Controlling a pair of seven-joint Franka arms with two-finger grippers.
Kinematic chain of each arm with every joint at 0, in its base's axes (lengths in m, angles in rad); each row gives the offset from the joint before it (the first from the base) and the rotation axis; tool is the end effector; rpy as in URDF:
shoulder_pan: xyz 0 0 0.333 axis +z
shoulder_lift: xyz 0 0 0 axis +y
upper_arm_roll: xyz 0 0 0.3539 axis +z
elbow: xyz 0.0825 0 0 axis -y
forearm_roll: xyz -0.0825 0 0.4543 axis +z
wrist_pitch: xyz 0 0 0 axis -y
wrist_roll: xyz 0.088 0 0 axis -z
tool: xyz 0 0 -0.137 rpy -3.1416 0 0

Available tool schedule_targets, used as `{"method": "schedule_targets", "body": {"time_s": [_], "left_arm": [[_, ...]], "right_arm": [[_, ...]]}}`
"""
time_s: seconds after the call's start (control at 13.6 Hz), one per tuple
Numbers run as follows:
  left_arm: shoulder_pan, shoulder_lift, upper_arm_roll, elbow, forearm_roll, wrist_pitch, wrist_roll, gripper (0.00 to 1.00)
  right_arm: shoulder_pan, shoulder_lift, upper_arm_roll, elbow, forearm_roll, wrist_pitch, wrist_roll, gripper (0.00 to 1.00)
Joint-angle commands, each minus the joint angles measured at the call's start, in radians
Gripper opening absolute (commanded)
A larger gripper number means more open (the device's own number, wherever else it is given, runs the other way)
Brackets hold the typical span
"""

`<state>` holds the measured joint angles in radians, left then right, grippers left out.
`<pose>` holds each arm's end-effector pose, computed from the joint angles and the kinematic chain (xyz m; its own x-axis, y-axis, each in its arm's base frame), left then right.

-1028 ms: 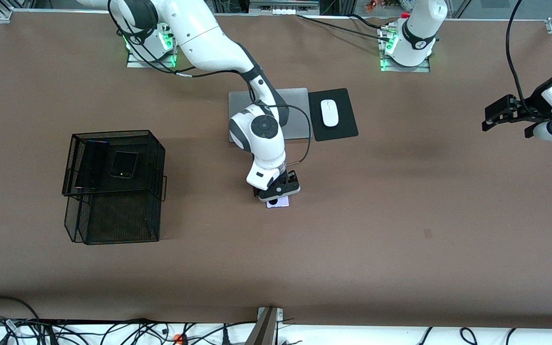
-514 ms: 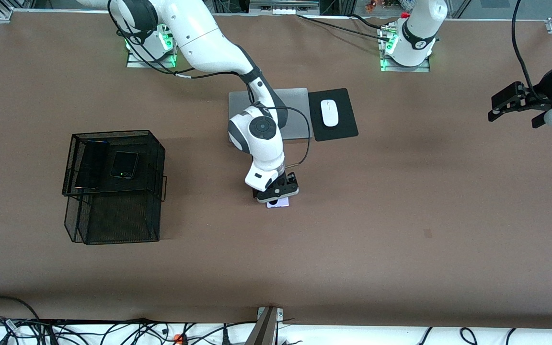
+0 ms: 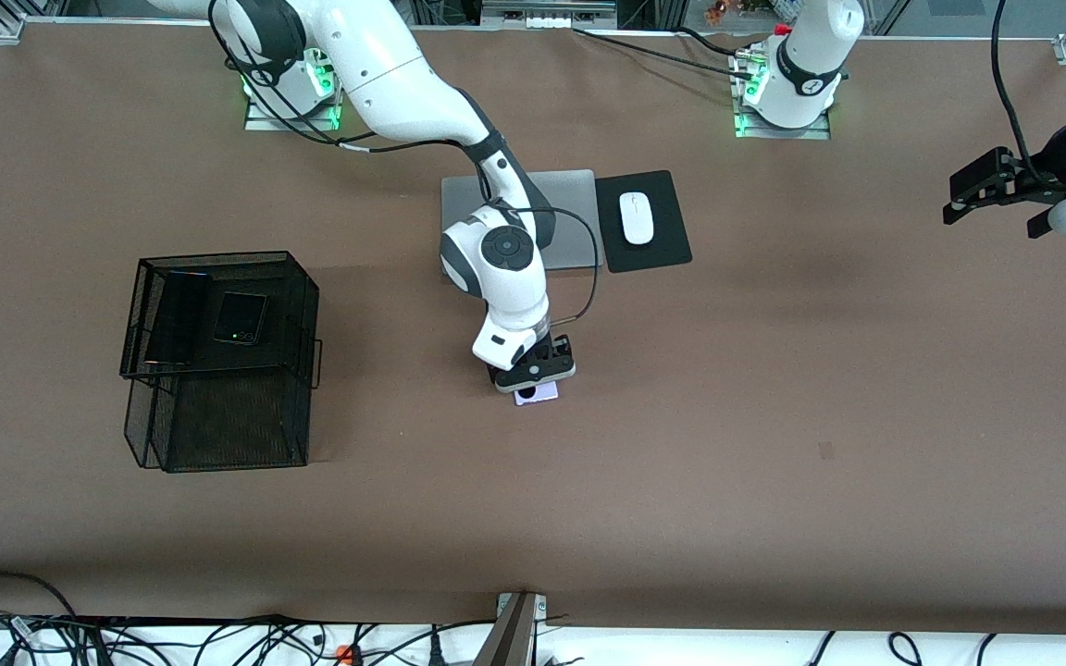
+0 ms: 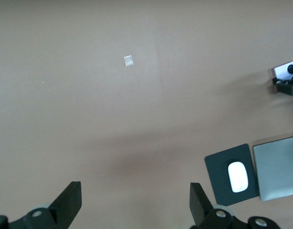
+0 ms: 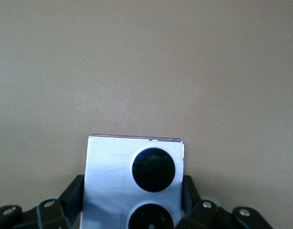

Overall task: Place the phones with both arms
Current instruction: 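Carry the white phone to the basket and release it inside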

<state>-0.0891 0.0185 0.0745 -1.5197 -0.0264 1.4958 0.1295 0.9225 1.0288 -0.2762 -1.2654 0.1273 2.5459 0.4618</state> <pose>0.6224 -0.0133 0.6420 0.9886 -0.1455 -0.0387 -0.1443 -0.9891 0.0303 0.6522 0.5694 0.1162 0.9206 0.2370 0.3102 0.2495 -0.9684 -0.0005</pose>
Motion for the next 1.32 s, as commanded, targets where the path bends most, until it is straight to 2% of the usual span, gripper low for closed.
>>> {"method": "schedule_targets", "body": {"time_s": [0.0, 0.15, 0.29, 0.59, 0.73, 0.88, 1.03, 1.25], "left_arm": [[0.008, -0.029, -0.009, -0.020, 0.052, -0.028, 0.071, 1.00], [0.008, -0.034, -0.007, -0.017, 0.051, -0.026, 0.056, 1.00], [0.006, -0.032, -0.012, -0.016, 0.051, -0.023, 0.049, 1.00], [0.006, -0.031, -0.013, -0.016, 0.042, -0.022, 0.013, 1.00], [0.006, -0.031, -0.013, -0.016, 0.042, -0.023, 0.012, 1.00], [0.006, -0.031, -0.013, -0.016, 0.042, -0.023, 0.001, 1.00], [0.005, -0.032, -0.016, -0.016, 0.039, -0.022, -0.024, 1.00], [0.005, -0.031, -0.015, -0.013, 0.026, -0.016, -0.039, 1.00]], "right_arm": [[-0.030, -0.070, -0.035, 0.017, -0.006, -0.125, 0.002, 0.00], [-0.101, -0.178, -0.057, 0.011, -0.003, -0.258, -0.015, 0.00], [-0.203, -0.266, -0.057, 0.011, -0.002, -0.407, -0.150, 0.00], [-0.411, -0.335, -0.061, 0.011, -0.005, -0.610, -0.391, 0.00], [-0.488, -0.337, -0.067, 0.006, -0.005, -0.642, -0.484, 0.00], [-0.563, -0.328, -0.066, -0.047, 0.006, -0.629, -0.512, 0.00], [-0.582, -0.313, -0.066, -0.065, 0.073, -0.625, -0.514, 0.00], [-0.605, -0.293, -0.066, -0.083, 0.116, -0.615, -0.514, 0.00]]}}
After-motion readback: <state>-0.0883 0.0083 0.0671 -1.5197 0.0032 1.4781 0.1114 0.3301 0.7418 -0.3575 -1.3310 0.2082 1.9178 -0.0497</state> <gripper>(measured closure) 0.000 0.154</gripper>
